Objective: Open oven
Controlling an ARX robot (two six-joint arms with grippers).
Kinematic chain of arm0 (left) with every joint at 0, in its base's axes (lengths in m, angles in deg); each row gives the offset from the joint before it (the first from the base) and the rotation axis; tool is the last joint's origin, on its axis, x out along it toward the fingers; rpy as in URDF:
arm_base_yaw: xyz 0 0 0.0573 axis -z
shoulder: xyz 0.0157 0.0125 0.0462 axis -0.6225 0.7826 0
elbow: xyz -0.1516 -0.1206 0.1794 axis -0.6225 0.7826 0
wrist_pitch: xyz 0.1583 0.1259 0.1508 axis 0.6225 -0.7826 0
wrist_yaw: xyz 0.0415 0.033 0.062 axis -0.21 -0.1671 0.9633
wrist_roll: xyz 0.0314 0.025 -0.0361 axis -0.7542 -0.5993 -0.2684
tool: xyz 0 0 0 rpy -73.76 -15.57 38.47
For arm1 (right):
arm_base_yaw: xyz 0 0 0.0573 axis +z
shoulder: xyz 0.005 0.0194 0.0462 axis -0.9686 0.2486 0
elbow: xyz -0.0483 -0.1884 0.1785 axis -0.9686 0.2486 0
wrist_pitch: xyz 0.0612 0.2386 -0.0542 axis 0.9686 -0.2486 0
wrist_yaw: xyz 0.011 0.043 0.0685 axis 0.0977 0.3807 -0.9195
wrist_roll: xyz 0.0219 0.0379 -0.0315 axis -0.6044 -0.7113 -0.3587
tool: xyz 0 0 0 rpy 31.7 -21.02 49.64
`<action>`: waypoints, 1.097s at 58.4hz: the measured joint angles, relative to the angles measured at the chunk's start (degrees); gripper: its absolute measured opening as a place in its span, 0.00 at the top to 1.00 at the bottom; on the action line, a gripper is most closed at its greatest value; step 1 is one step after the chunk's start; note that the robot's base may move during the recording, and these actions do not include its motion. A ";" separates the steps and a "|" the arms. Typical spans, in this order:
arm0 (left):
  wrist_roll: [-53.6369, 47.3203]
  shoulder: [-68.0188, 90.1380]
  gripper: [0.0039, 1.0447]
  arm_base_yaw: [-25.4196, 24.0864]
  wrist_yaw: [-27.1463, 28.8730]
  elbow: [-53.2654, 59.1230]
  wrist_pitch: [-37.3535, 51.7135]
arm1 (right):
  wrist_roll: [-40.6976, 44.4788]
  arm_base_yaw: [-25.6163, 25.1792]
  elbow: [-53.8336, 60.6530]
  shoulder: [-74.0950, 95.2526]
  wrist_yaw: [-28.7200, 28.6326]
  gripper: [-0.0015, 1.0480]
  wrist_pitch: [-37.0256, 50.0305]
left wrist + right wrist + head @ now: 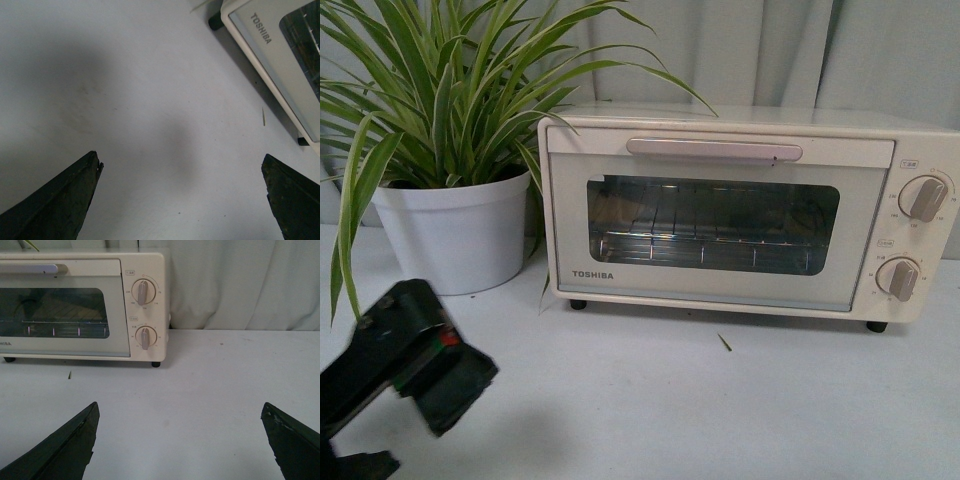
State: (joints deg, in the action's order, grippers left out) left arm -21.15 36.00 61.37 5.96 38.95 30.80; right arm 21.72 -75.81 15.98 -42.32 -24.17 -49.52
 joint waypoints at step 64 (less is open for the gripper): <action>10.12 19.02 0.06 3.06 1.27 -15.54 2.84 | -8.85 -1.25 -7.67 15.34 -13.53 0.09 -5.86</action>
State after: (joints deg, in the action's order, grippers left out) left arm -11.03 55.01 64.43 7.23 23.41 33.64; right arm 12.86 -77.06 8.31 -26.97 -37.70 -55.37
